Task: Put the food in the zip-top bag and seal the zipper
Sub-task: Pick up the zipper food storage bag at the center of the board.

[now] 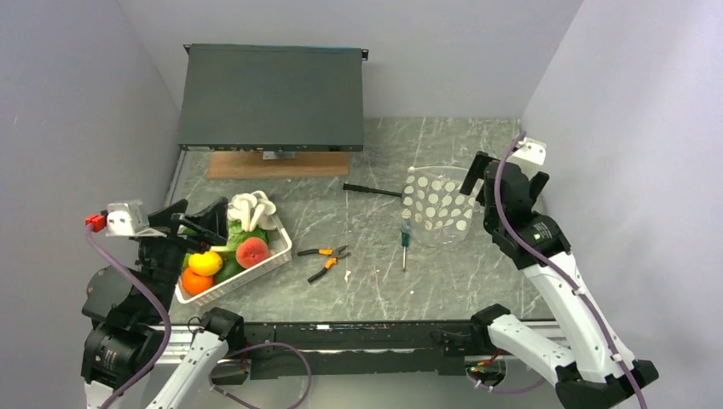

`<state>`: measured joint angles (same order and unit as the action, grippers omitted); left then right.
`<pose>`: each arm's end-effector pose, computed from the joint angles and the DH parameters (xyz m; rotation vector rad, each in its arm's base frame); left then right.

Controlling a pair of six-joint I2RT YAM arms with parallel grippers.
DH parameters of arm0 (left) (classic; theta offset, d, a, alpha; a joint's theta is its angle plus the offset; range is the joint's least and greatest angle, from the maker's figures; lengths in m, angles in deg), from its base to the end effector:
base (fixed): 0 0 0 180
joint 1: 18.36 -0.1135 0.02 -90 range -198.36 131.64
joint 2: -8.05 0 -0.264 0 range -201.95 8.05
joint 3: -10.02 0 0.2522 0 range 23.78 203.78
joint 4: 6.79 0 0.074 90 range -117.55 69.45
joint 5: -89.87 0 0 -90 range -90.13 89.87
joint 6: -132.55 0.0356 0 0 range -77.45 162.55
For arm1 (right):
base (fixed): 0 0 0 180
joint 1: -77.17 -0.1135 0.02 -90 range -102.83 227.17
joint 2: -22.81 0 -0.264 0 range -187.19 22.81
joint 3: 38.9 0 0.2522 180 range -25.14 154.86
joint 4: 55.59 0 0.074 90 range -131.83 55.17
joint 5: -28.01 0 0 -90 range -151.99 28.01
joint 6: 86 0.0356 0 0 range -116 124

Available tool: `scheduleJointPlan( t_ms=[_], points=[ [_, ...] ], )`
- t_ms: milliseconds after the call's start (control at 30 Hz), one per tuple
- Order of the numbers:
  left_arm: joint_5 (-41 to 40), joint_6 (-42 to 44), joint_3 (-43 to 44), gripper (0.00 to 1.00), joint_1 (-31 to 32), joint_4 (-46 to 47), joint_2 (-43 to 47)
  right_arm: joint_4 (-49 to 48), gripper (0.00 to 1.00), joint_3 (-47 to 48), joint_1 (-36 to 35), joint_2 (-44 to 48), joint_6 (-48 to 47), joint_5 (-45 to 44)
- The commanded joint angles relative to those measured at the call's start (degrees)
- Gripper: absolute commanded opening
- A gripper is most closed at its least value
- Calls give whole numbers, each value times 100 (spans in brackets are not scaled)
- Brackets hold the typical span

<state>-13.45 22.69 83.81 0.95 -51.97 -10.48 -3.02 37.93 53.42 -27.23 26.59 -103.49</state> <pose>0.0219 0.0010 0.4237 -0.2015 1.3972 -0.4055 0.1616 0.0454 0.3857 0.4223 1.8597 -0.1881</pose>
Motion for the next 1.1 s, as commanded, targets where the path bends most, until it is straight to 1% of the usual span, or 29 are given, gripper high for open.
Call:
scheduleJointPlan(
  t_ms=[0,33,100,167,300,433,533,633,700,767,867,933,1067],
  points=[
    [191,-269,2,99,-27,-580,24,-115,100,128,198,-383,141,316],
    [191,-309,-31,99,-24,-681,50,-400,100,-53,492,-397,95,623],
    [208,-467,-119,99,-30,-899,112,-819,100,-378,1380,-459,149,1931],
    [349,-661,-255,99,-26,-1082,208,-1116,100,-610,2057,-638,414,2937],
    [786,-1021,-589,99,-29,-1200,374,-1537,100,-879,2967,-1007,812,3957],
    [1093,-1256,-724,99,-30,-1278,395,-1924,100,-1194,3680,-1111,1019,4347],
    [1480,-1322,-831,99,-26,-1336,339,-2367,100,-1668,4315,-1094,1212,4723],
    [1874,-1387,-985,99,-26,-1362,231,-3030,100,-2173,4935,-1214,1460,5707],
    [2199,-1454,-1109,99,-25,-1283,114,-3374,100,-2378,5098,-1457,1556,6172],
    [2553,-1535,-1243,99,-32,-1145,2,-3688,100,-2416,5104,-1772,1556,6650],
    [3076,-1647,-1478,99,-33,-805,-185,-4514,100,-2686,5119,-2191,1925,7555],
    [3389,-1749,-1618,99,-24,-598,-305,-5110,100,-2909,5121,-2393,2157,7809],
    [3895,-2082,-2056,99,-24,-14,-358,-5782,100,-3164,5102,-2801,2297,8064]
  ],
)
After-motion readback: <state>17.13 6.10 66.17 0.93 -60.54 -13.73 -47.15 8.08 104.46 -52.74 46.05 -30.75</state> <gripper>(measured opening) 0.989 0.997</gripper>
